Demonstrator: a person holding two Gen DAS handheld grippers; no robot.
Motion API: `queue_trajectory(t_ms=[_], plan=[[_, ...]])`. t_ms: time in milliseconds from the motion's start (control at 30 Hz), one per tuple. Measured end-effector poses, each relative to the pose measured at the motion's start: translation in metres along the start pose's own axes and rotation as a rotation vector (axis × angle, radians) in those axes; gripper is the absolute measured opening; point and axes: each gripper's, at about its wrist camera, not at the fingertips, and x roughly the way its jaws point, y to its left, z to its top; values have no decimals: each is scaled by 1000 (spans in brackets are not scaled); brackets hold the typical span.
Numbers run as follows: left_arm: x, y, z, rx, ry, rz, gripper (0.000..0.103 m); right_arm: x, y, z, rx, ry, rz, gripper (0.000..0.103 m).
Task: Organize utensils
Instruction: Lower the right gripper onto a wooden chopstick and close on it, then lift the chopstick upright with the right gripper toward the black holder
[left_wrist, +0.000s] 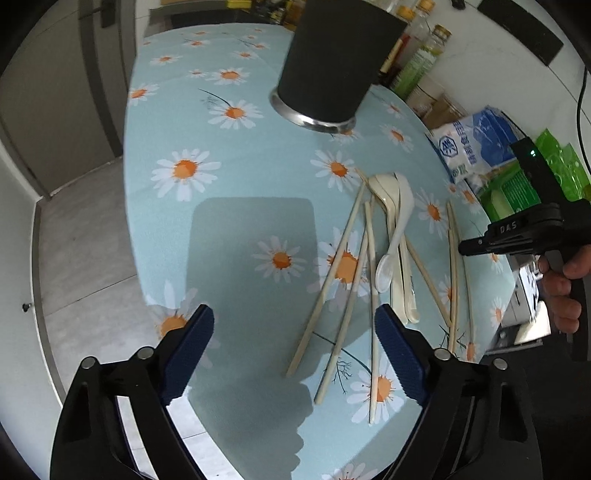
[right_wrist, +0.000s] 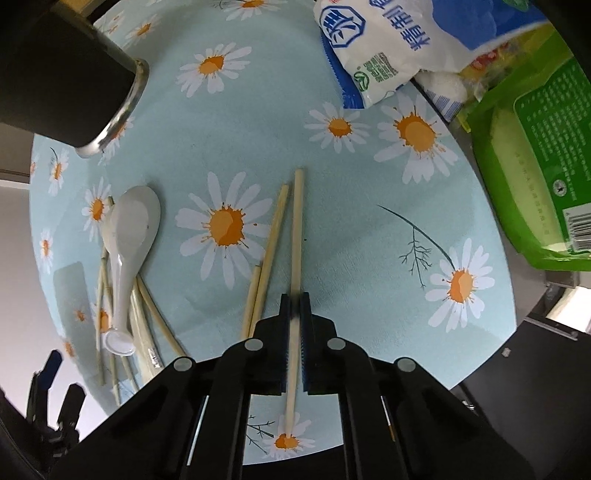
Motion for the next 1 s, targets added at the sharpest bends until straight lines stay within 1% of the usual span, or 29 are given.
queue_trajectory(t_ms=[67,133,167,200,300,367,433,467,500,633,733,800,967,1000], plan=[[4,-3,5,16,29,-24,72,0,-6,1,-2,14,22,5],[8,-7,9,33,57,-40,67,-1,-13,2,0,26,51,5],[10,-10,11,48,68,-35,64,-3,-16,2,-7,23,65,5],[11,-13,13,65,78,-21,62,-5,-19,2,-10,20,72,5],[18,-21,21,104,106,-10,57,-12,-28,-2,-17,6,117,5],[24,-25,26,124,130,2,45,-20,-33,-2,-21,-12,147,5],[30,-31,31,145,153,40,37,-28,-37,-1,-22,-24,173,5],[33,-37,34,175,156,68,37,-31,-39,0,-25,-31,188,5],[35,-42,35,196,159,79,37,-35,-42,3,-28,-36,200,5],[48,-55,41,232,209,97,34,-48,-56,5,-43,-45,239,5],[57,-63,43,263,238,119,26,-52,-63,4,-58,-53,253,5],[62,-63,45,264,252,137,24,-55,-68,7,-67,-55,264,5],[63,-61,50,256,255,155,12,-53,-63,10,-94,-55,284,5],[63,-60,52,255,258,159,11,-53,-63,10,-100,-53,287,5]])
